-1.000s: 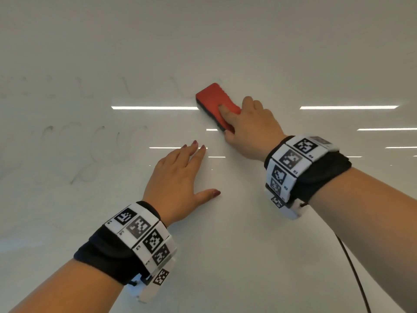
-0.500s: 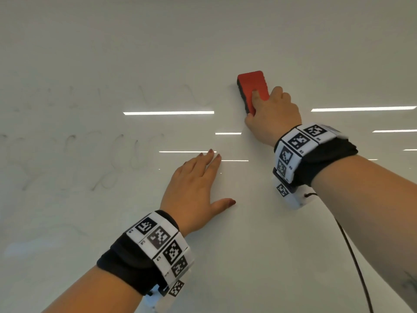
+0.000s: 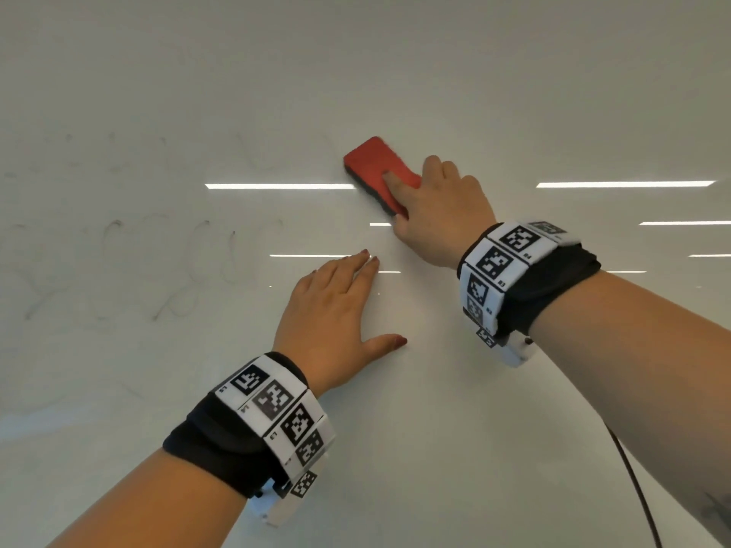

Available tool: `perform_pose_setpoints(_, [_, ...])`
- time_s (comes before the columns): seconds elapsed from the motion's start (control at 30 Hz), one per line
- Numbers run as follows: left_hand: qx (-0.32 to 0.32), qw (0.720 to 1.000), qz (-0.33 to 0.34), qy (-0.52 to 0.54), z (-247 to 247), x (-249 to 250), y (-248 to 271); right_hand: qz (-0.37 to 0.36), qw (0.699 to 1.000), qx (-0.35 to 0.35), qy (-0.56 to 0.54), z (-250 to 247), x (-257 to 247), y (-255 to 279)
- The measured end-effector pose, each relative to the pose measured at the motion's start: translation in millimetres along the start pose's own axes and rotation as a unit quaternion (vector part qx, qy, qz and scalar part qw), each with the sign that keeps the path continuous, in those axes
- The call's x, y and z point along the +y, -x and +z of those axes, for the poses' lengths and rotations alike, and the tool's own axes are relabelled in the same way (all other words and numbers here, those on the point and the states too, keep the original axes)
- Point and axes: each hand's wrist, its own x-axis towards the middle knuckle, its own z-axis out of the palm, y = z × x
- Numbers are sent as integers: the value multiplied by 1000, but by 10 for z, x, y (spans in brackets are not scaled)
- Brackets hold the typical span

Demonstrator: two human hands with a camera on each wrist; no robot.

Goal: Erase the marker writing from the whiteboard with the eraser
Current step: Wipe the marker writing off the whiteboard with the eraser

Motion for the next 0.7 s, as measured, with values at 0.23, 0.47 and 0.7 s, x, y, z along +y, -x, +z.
perform_pose_setpoints(0.23, [-6, 1000, -6, -5, 12, -71, 3, 164, 985, -8, -43, 1, 189, -147])
perform_pose_setpoints(0.47, [3, 1000, -5, 5, 30, -48, 26, 6, 999, 7, -47, 74, -291, 88])
perform_pose_setpoints(0.7, [-24, 999, 4, 33, 66, -98, 63, 52, 998, 4, -27, 135, -74, 436])
